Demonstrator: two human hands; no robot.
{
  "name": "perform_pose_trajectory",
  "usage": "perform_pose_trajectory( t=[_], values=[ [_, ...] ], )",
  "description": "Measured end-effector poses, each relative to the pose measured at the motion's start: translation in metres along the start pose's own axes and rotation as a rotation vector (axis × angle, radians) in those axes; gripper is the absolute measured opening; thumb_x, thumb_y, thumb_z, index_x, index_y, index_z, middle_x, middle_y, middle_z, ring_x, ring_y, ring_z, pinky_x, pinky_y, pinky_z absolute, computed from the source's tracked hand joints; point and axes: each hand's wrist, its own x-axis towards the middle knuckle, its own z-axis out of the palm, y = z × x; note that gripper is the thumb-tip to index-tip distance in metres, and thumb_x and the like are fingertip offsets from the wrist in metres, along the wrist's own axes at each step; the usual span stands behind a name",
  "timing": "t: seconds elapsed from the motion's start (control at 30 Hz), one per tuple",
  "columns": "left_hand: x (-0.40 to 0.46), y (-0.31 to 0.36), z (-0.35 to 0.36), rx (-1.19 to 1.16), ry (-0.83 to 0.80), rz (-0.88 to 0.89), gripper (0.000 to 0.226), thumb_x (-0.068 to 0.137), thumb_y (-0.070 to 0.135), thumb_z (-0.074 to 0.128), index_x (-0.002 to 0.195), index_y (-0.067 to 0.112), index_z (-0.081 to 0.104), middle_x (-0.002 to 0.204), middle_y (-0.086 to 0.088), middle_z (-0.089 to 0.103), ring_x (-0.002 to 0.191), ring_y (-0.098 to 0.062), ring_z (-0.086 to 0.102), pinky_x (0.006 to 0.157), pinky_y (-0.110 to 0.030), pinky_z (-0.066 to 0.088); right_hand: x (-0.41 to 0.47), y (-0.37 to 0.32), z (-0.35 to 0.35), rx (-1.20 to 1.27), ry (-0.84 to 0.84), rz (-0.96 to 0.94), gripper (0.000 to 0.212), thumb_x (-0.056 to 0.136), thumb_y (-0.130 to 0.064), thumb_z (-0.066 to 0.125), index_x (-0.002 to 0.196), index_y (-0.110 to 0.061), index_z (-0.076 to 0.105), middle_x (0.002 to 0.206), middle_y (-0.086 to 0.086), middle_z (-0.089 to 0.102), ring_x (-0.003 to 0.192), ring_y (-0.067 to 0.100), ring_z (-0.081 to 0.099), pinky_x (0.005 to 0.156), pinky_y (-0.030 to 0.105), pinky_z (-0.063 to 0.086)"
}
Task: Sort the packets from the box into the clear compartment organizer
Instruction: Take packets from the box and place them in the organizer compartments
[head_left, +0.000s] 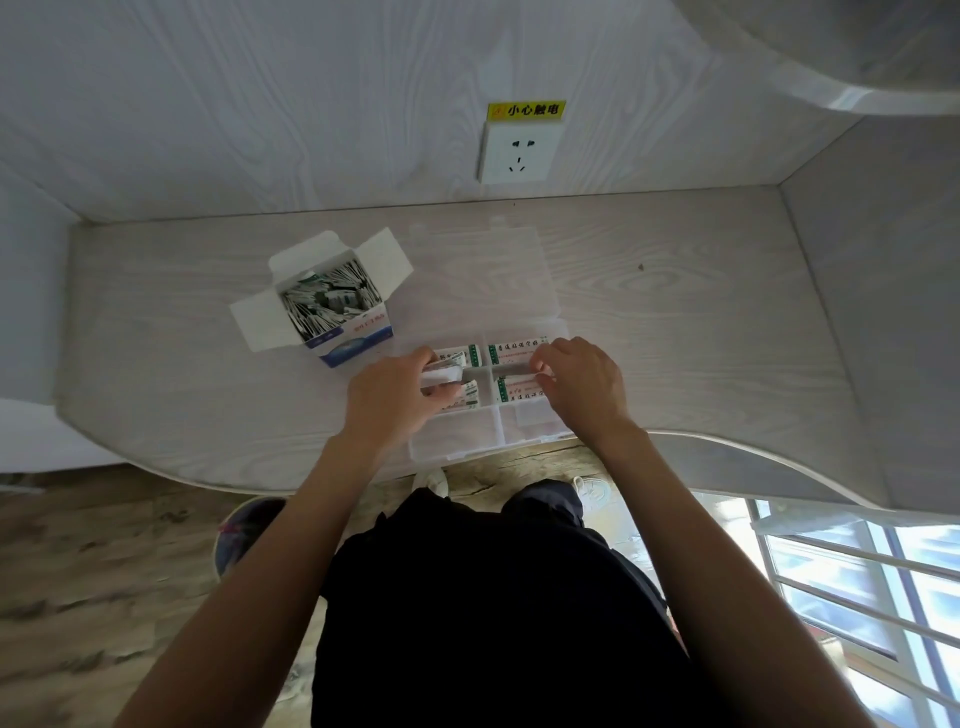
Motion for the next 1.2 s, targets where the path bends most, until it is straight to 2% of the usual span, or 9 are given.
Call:
perform_pose_trajectory(
  t=[0.17, 0.33, 0.43, 0.5, 0.57, 0.77, 0.9, 1.1, 1.2],
  values=[
    [-0.004, -0.002, 0.001, -0.012, 0.086, -0.017, 0.03, 0.097, 0.035, 0.042, 0.109, 0.014, 0.06, 0.087, -0.001, 0.066, 0.073, -0.018, 0.059, 0.056, -0.025, 0.038, -0.002, -0.002, 0.004, 0.006, 0.161, -0.034, 0.018, 0.065, -0.001, 0.08, 0.07, -0.013, 0.066, 0.064, 0.001, 0.064, 0.055, 0.02, 0.058, 0.051, 0.022, 0.043],
    [-0.005, -0.006, -0.006, -0.127, 0.139, -0.102, 0.028, 0.097, 0.023, 0.044, 0.116, 0.01, 0.061, 0.104, -0.009, 0.068, 0.07, -0.01, 0.051, 0.048, -0.014, 0.03, 0.0, -0.014, 0.007, 0.237, 0.175, 0.02, 0.002, 0.083, -0.011, 0.066, 0.082, -0.012, 0.067, 0.075, 0.002, 0.067, 0.066, 0.019, 0.06, 0.057, 0.024, 0.046],
    [-0.006, -0.003, -0.009, -0.642, 0.038, -0.215, 0.018, 0.094, 0.022, 0.051, 0.1, 0.012, 0.064, 0.092, -0.008, 0.07, 0.07, -0.015, 0.061, 0.056, -0.018, 0.046, 0.004, -0.029, -0.003, 0.64, 0.055, 0.122, 0.006, 0.087, -0.017, 0.064, 0.091, -0.014, 0.068, 0.082, -0.003, 0.069, 0.071, 0.007, 0.06, 0.064, 0.013, 0.047],
    [-0.011, 0.004, -0.014, -1.051, -0.07, -0.313, 0.016, 0.089, 0.019, 0.061, 0.103, 0.011, 0.065, 0.088, -0.001, 0.072, 0.075, -0.013, 0.069, 0.064, -0.024, 0.056, 0.008, -0.04, -0.012, 0.897, -0.083, 0.221, 0.011, 0.086, -0.024, 0.066, 0.096, -0.019, 0.067, 0.085, -0.004, 0.069, 0.074, 0.002, 0.061, 0.066, 0.01, 0.046],
    [-0.014, 0.007, -0.014, -1.22, -0.107, -0.339, 0.027, 0.083, 0.011, 0.068, 0.108, 0.004, 0.064, 0.087, -0.005, 0.072, 0.079, -0.018, 0.071, 0.067, -0.026, 0.057, 0.011, -0.048, -0.017, 1.054, -0.15, 0.292, 0.017, 0.083, -0.026, 0.07, 0.098, -0.019, 0.067, 0.086, 0.0, 0.069, 0.073, 0.006, 0.062, 0.063, 0.013, 0.047],
    [-0.016, 0.018, -0.012, -1.199, -0.19, -0.324, 0.024, 0.087, 0.016, 0.063, 0.108, 0.003, 0.064, 0.093, -0.018, 0.07, 0.076, -0.018, 0.07, 0.066, -0.024, 0.056, 0.011, -0.055, -0.022, 1.197, -0.169, 0.378, 0.026, 0.078, -0.008, 0.074, 0.102, -0.009, 0.062, 0.079, 0.005, 0.067, 0.057, 0.006, 0.06, 0.049, 0.016, 0.047],
    [-0.013, 0.013, -0.007, -1.169, -0.162, -0.384, 0.015, 0.094, 0.021, 0.054, 0.094, 0.016, 0.068, 0.097, -0.017, 0.068, 0.087, -0.027, 0.064, 0.081, -0.041, 0.051, 0.01, -0.048, -0.025, 1.2, -0.158, 0.393, 0.024, 0.08, -0.006, 0.072, 0.102, -0.009, 0.065, 0.082, 0.011, 0.066, 0.048, 0.011, 0.058, 0.047, 0.021, 0.047],
    [-0.014, 0.014, -0.006, -1.092, -0.119, -0.325, 0.017, 0.084, 0.011, 0.066, 0.101, 0.012, 0.067, 0.087, -0.002, 0.071, 0.072, -0.007, 0.066, 0.065, -0.019, 0.052, 0.006, -0.05, -0.025, 1.237, -0.225, 0.369, 0.024, 0.08, -0.003, 0.071, 0.103, -0.003, 0.063, 0.08, 0.009, 0.068, 0.055, 0.013, 0.064, 0.053, 0.023, 0.054],
    [-0.013, 0.015, -0.005, -1.08, -0.107, -0.328, 0.019, 0.082, 0.011, 0.069, 0.1, 0.015, 0.067, 0.088, 0.0, 0.071, 0.075, -0.011, 0.067, 0.069, -0.023, 0.054, 0.004, -0.049, -0.024, 1.25, -0.191, 0.427, 0.029, 0.08, -0.001, 0.07, 0.107, -0.002, 0.059, 0.081, 0.012, 0.068, 0.059, 0.013, 0.066, 0.056, 0.025, 0.056]
  ],
)
